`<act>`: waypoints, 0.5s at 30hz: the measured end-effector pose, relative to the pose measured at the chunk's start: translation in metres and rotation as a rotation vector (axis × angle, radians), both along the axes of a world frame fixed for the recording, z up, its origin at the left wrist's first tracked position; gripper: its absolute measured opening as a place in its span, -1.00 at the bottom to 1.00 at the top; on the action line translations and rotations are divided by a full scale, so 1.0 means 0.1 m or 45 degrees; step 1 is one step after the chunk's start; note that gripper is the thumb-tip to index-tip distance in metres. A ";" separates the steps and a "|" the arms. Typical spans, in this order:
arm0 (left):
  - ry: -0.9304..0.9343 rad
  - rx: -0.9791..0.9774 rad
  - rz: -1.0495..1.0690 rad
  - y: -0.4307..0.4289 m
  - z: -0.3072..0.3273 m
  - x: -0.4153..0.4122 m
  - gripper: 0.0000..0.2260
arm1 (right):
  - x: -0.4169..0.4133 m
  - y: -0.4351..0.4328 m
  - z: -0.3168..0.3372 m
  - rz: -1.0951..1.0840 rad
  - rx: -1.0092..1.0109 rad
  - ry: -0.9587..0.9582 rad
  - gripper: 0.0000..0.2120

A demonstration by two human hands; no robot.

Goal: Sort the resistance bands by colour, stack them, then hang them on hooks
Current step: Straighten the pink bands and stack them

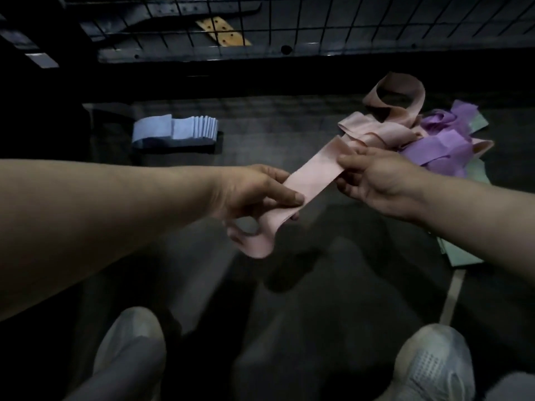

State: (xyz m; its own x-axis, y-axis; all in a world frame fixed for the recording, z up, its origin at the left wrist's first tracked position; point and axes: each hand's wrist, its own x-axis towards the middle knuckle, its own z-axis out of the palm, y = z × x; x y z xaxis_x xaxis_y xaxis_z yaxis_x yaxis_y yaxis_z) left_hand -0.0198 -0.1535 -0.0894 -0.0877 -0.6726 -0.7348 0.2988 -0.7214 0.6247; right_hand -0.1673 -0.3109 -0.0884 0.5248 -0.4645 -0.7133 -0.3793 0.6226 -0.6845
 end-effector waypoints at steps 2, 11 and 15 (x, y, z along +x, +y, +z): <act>-0.018 0.059 -0.004 0.09 -0.02 0.12 -0.83 | -0.02 -0.07 -0.05 -0.002 -0.029 0.050 -0.84; -0.428 0.205 0.052 0.74 -0.25 0.46 -0.92 | -0.01 -0.06 -0.21 0.098 -0.150 0.221 -0.87; -0.460 0.250 0.168 0.82 -0.36 0.64 -0.93 | 0.01 -0.08 -0.27 0.059 -0.192 0.262 -0.88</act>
